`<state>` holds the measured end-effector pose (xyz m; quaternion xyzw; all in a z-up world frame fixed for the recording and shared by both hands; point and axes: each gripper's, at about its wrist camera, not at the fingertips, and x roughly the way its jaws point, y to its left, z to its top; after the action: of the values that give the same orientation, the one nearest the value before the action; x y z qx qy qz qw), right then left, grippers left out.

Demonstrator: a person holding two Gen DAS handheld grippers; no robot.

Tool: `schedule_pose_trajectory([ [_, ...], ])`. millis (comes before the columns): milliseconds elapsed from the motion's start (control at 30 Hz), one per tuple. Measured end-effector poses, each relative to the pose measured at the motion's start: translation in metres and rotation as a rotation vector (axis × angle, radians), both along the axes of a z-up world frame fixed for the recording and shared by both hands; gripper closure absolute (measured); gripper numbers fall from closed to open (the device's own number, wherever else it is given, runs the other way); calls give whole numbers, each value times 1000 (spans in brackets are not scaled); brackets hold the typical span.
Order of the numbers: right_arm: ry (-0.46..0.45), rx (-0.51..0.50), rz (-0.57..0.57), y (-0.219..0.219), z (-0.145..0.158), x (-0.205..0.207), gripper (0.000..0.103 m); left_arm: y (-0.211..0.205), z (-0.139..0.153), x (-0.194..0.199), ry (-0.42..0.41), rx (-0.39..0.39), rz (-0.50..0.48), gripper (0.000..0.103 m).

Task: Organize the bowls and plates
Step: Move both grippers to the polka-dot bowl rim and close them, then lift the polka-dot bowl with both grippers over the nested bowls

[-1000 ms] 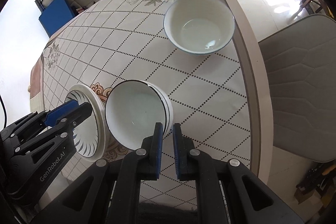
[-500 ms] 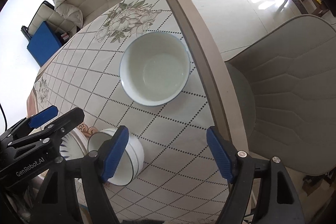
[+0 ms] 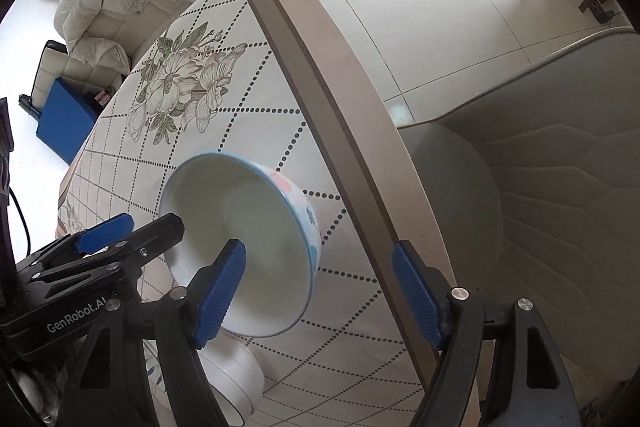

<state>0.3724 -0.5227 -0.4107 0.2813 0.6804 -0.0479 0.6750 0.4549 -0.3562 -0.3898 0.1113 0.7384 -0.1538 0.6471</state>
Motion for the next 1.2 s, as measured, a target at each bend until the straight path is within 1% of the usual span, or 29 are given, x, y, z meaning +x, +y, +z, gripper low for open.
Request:
schedule_pose_trajectory([
  [33, 5, 8, -3, -1, -3, 1, 28, -2, -3, 1, 9, 3, -6, 55],
  [67, 10, 13, -4, -2, -6, 2, 31, -3, -5, 1, 16, 3, -12, 59],
  [100, 13, 20, -3, -2, -9, 4, 35, -5, -6, 1, 20, 0, -16, 61],
  [133, 18, 27, -2, -2, -12, 5, 38, -7, -6, 1, 22, -4, -20, 64],
  [167, 21, 34, -1, -1, -14, 5, 44, -8, -7, 1, 28, -12, -22, 71],
  [233, 26, 53, 3, -1, -16, 6, 55, -12, -6, 0, 37, -21, -28, 79],
  [300, 30, 57, 9, 0, -18, 7, 84, -18, -5, -3, 29, -16, -50, 85],
  [333, 32, 61, 10, 0, -18, 7, 89, -23, -4, -5, 31, -21, -59, 93],
  [367, 32, 67, 13, 1, -18, 7, 91, -26, -4, -6, 26, -14, -71, 94],
  [467, 35, 40, 33, 5, -17, 9, 92, -33, -4, -9, 8, 9, -95, 94],
  [567, 39, 26, 42, 7, -17, 10, 92, -32, -5, -9, 11, 9, -92, 94],
  [800, 46, 41, 37, 5, -13, 11, 94, -32, 6, -5, -4, 0, -92, 94],
  [967, 48, 50, 30, 7, -6, 10, 94, -28, 15, -4, -23, 8, -107, 94],
  [1067, 52, 48, 31, 9, -3, 9, 94, -27, 12, -5, -17, 12, -113, 94],
  [1133, 64, 50, 36, 12, -6, 10, 94, -26, 6, -5, -7, 23, -117, 94],
  [1200, 72, 61, 16, 11, -9, 9, 94, -23, 1, -5, 6, 30, -113, 94],
])
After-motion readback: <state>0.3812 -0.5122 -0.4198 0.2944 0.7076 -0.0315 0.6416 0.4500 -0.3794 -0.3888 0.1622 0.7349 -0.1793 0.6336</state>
